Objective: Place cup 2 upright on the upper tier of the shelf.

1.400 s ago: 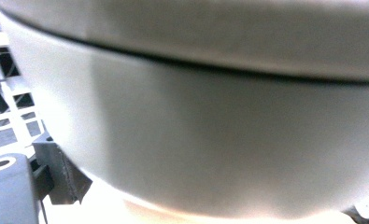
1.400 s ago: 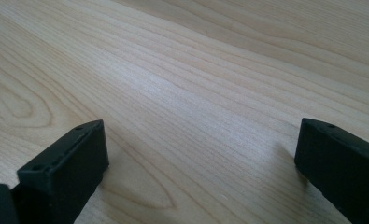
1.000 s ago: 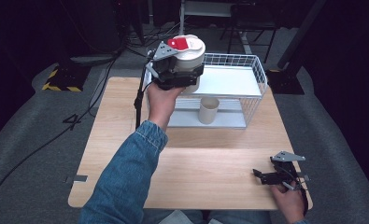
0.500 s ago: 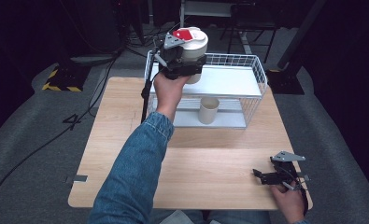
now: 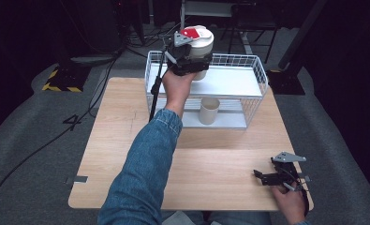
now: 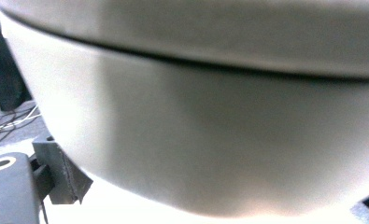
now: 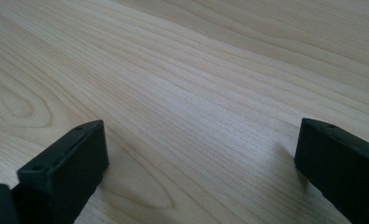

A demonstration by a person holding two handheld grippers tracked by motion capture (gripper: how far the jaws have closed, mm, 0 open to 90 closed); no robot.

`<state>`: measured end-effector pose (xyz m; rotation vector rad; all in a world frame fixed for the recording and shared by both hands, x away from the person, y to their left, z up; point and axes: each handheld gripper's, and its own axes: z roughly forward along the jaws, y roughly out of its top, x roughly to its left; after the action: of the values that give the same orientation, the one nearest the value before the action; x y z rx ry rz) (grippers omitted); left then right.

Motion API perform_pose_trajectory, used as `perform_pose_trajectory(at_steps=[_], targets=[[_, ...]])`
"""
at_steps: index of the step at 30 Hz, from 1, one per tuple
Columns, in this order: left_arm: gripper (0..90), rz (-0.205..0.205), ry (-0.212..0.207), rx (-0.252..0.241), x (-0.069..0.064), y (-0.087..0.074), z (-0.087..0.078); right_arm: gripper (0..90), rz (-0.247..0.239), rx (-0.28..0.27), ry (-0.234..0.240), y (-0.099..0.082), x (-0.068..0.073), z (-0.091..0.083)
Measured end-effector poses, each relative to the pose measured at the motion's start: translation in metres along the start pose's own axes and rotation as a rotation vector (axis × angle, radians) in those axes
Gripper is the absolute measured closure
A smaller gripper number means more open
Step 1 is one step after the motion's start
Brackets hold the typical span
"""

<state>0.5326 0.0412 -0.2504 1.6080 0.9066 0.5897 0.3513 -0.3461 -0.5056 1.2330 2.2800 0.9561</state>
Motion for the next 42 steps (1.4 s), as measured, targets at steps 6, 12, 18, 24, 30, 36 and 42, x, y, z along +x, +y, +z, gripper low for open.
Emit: perform_pose_trajectory(at_steps=[6,12,18,24,30,36,42], targets=[[10.1,-0.006,0.016,0.006,0.001,-0.003,0.011,2.9,0.000,0.000,0.000,0.000,0.000,0.000],[10.2,-0.033,0.021,0.022,0.001,-0.009,0.022,2.9,0.000,0.000,0.000,0.000,0.000,0.000],[10.1,-0.028,0.038,0.035,0.002,-0.015,0.027,2.9,0.000,0.000,0.000,0.000,0.000,0.000],[10.1,-0.022,0.038,0.059,0.002,-0.020,0.033,2.9,0.001,0.000,0.000,0.000,0.000,0.000],[10.1,-0.037,0.024,0.061,0.003,-0.025,0.037,2.9,0.000,0.000,0.000,0.000,0.000,0.000],[10.1,-0.025,0.020,0.053,0.003,-0.027,0.038,2.9,0.000,0.000,0.000,0.000,0.000,0.000],[10.1,0.018,0.023,0.049,0.000,-0.029,0.040,2.9,0.000,0.000,0.000,0.000,0.000,0.000]])
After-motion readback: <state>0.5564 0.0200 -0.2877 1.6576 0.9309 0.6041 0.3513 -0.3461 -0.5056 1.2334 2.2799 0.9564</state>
